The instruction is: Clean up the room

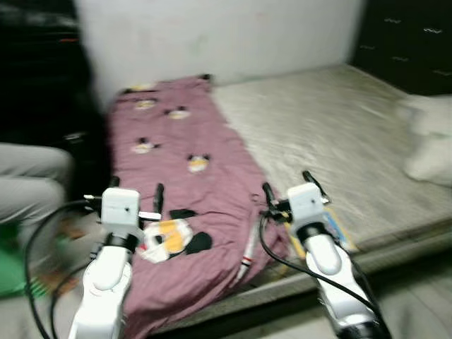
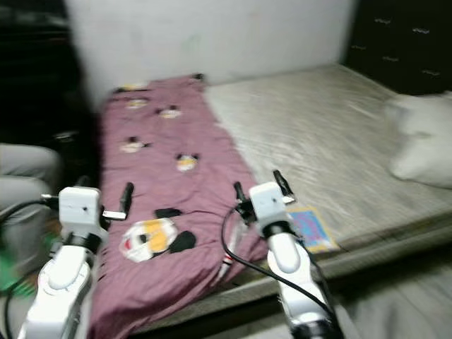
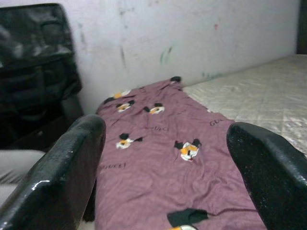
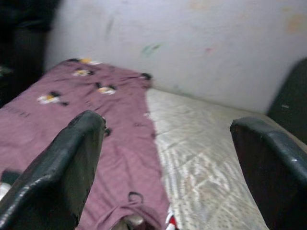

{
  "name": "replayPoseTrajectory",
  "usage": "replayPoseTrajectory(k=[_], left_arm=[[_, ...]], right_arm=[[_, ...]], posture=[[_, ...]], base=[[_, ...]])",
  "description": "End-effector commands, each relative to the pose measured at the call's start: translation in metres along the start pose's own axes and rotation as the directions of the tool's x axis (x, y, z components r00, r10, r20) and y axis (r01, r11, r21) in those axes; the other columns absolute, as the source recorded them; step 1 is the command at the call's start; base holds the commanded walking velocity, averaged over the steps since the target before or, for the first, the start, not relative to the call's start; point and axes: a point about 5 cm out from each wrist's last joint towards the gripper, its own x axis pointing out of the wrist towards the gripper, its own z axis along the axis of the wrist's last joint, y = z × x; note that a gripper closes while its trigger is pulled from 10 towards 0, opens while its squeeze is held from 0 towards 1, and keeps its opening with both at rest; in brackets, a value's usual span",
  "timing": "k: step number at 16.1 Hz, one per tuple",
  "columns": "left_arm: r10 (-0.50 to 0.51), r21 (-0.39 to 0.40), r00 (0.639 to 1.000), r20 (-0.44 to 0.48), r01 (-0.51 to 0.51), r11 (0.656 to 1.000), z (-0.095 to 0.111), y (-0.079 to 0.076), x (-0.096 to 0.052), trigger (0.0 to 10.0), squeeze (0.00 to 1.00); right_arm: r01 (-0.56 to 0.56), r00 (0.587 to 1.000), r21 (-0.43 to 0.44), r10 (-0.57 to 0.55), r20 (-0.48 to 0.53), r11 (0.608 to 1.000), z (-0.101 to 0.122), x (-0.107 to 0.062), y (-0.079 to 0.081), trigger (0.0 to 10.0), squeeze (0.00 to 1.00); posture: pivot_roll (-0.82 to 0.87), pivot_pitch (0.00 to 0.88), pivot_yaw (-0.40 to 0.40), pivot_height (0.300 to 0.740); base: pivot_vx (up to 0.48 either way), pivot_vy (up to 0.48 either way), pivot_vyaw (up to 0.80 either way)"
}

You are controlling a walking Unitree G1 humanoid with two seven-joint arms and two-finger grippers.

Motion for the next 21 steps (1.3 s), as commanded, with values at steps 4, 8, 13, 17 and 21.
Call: replayPoseTrajectory(k=[4, 8, 13, 17, 21], left_arm=[[0.026, -0.019, 1.0, 0.003, -0.026, 0.999, 0.003, 0.003, -0.006, 10.0, 0.0], [-0.046, -0.056, 0.999, 0.015, 0.047, 0.997, 0.008, -0.004, -0.004, 10.0, 0.0], [-0.086, -0.085, 0.996, 0.034, 0.089, 0.992, 0.014, -0.008, -0.003, 10.0, 0.0], [-0.096, -0.096, 0.995, 0.036, 0.099, 0.99, 0.014, -0.009, -0.003, 10.0, 0.0], [-0.101, -0.1, 0.994, 0.034, 0.104, 0.99, 0.015, -0.009, -0.003, 10.0, 0.0]], right_arm=[[-0.025, 0.999, 0.015, 0.024, 0.024, 1.0, 0.007, -0.001, -0.001, 10.0, 0.0], [-0.024, 0.999, 0.048, 0.023, 0.029, 0.999, 0.008, -0.004, -0.002, 10.0, 0.0], [-0.028, 0.999, 0.054, 0.026, 0.045, 0.998, 0.013, -0.007, 0.0, 10.0, 0.0], [-0.038, 0.998, 0.058, 0.035, 0.042, 0.998, 0.014, -0.004, 0.001, 10.0, 0.0], [-0.038, 0.998, 0.059, 0.035, 0.045, 0.998, 0.014, -0.002, 0.002, 10.0, 0.0]], posture=[[-0.02, 0.0, 0.005, 0.74], [-0.03, 0.005, 0.011, 0.74], [-0.04, 0.016, 0.023, 0.74], [-0.03, 0.019, 0.021, 0.74], [-0.03, 0.019, 0.023, 0.74]], base=[[0.0, 0.0, 0.8], [0.0, 0.0, 0.32], [0.0, 0.0, 0.0], [0.315, 0.0, 0.0], [0.332, 0.0, 0.0]])
